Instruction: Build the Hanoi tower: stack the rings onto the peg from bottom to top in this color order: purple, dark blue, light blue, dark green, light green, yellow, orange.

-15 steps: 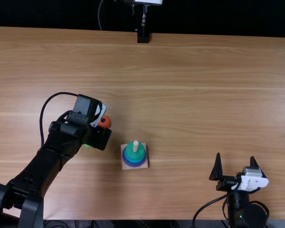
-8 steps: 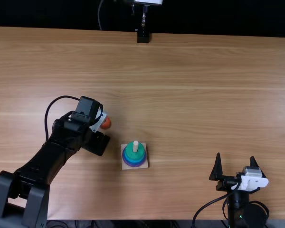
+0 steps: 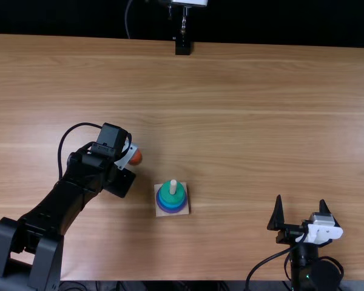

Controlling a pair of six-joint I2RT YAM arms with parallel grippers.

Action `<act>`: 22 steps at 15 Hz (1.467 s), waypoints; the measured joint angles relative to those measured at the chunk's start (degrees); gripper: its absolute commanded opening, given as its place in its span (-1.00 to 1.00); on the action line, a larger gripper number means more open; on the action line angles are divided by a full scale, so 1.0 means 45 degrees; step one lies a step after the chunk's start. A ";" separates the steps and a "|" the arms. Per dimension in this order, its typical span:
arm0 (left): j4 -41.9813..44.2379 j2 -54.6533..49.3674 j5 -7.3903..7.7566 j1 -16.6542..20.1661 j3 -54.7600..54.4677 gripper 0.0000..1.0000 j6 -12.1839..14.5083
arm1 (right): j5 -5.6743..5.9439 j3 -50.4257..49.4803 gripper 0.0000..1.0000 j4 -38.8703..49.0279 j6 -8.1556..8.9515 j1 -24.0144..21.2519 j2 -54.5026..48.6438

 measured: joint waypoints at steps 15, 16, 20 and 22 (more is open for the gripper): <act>-0.3886 -0.0398 0.0000 0.0005 0.2137 -1.00 -0.0015 | 0.0000 0.0000 1.00 0.0005 0.0019 -0.0005 0.0005; -0.4561 -0.0568 0.0005 0.0000 0.2458 -1.00 -0.0019 | 0.0000 0.0000 1.00 0.0010 0.0015 -0.0005 0.0000; -0.6659 -0.1540 -0.0034 -0.0549 0.4512 -1.00 -0.0296 | 0.0005 0.0000 1.00 0.0005 0.0044 -0.0005 0.0000; -0.7616 -0.1763 0.0015 -0.1078 0.5236 -1.00 -0.0826 | 0.0000 0.0000 1.00 0.0005 0.0044 -0.0005 0.0000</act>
